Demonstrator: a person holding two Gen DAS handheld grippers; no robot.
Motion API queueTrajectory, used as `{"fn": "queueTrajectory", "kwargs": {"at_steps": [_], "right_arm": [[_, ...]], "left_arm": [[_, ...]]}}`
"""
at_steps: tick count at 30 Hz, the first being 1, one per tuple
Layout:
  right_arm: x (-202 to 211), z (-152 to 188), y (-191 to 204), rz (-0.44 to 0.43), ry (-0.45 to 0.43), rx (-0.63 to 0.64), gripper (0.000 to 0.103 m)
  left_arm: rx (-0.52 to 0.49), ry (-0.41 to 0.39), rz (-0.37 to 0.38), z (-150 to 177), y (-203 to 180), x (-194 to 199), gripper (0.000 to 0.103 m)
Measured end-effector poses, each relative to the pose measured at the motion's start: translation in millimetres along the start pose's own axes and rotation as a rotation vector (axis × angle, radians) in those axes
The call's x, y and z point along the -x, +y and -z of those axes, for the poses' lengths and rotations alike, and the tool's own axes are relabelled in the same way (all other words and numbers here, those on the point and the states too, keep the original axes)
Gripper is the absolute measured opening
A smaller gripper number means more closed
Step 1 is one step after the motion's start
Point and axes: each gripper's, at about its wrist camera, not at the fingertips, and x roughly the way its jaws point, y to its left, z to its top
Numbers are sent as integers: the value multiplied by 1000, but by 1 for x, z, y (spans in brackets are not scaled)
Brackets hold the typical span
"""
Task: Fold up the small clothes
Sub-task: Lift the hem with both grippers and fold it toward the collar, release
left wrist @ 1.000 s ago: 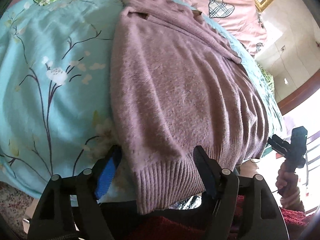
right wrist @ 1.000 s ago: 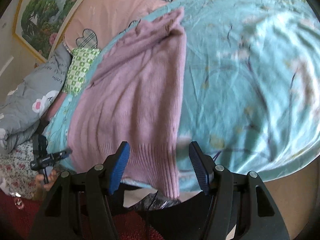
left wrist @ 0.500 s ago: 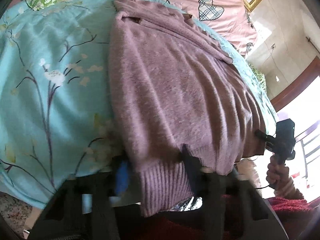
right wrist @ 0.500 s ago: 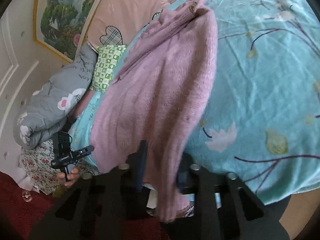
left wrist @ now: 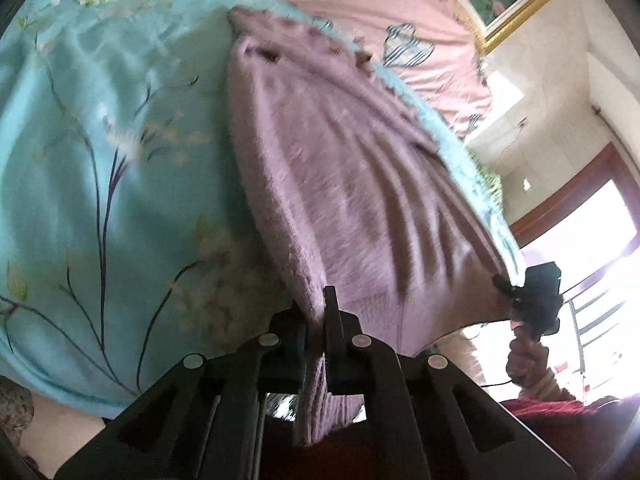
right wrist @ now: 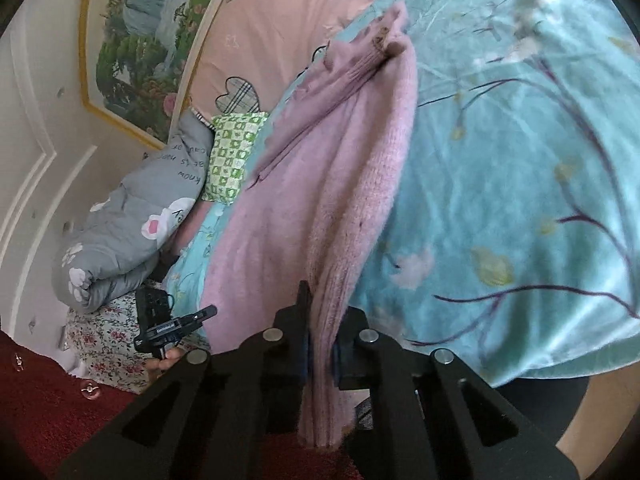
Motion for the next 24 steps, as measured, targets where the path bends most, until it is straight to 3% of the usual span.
{"fn": "queueTrajectory", "kwargs": {"at_steps": [13, 17, 24], "right_arm": [[6, -55, 31, -149, -172, 62, 9], [-7, -95, 33, -162, -245, 53, 9], [-42, -171, 46, -134, -270, 76, 9]], "left_arm": [[-30, -209, 51, -78, -34, 20, 4], [-48, -238, 31, -109, -38, 11, 4], [-6, -357, -24, -186, -24, -2, 4]]}}
